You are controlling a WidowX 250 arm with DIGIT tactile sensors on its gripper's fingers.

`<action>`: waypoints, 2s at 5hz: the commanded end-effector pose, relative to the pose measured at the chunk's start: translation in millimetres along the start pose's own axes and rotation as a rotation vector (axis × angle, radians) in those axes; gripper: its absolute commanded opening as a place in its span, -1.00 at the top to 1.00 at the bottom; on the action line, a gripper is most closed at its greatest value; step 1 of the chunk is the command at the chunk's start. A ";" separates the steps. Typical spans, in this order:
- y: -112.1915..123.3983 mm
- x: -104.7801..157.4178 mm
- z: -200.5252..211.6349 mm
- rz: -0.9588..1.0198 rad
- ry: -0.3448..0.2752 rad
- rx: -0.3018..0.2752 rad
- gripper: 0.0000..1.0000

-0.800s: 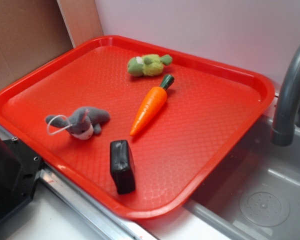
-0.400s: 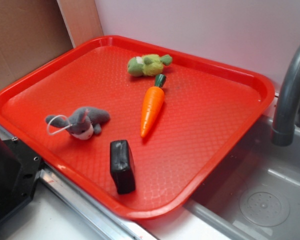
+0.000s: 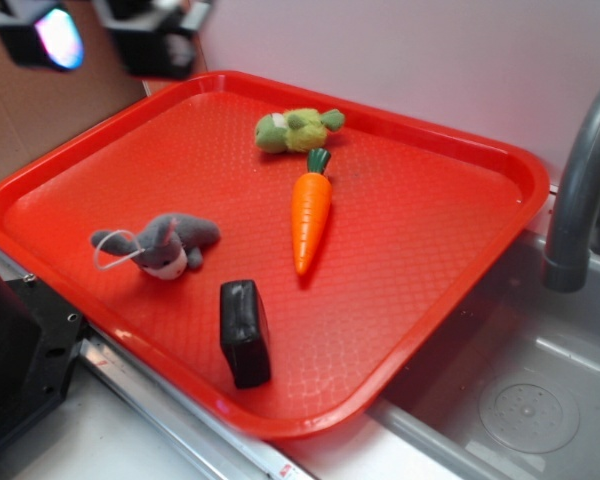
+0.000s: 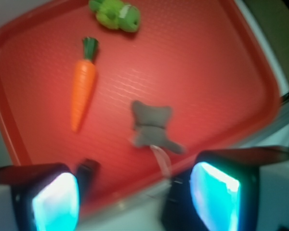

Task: Grab the black box.

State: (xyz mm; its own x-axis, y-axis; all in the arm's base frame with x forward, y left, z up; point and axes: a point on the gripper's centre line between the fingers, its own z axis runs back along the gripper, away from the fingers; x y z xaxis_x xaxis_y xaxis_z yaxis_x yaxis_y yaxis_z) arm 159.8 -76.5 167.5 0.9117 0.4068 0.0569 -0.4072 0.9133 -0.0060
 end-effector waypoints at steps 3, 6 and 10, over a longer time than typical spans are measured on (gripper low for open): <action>-12.6 -17.9 -26.7 0.028 0.025 -0.004 -1.00; -37.7 -34.5 -78.3 0.090 -0.041 -0.067 -1.00; -70.9 -62.6 -128.3 0.016 0.138 -0.042 -1.00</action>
State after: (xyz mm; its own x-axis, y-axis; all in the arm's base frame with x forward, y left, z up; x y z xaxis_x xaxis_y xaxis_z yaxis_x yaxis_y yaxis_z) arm 134.9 -160.6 30.5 0.8993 0.4268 -0.0954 -0.4303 0.9025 -0.0194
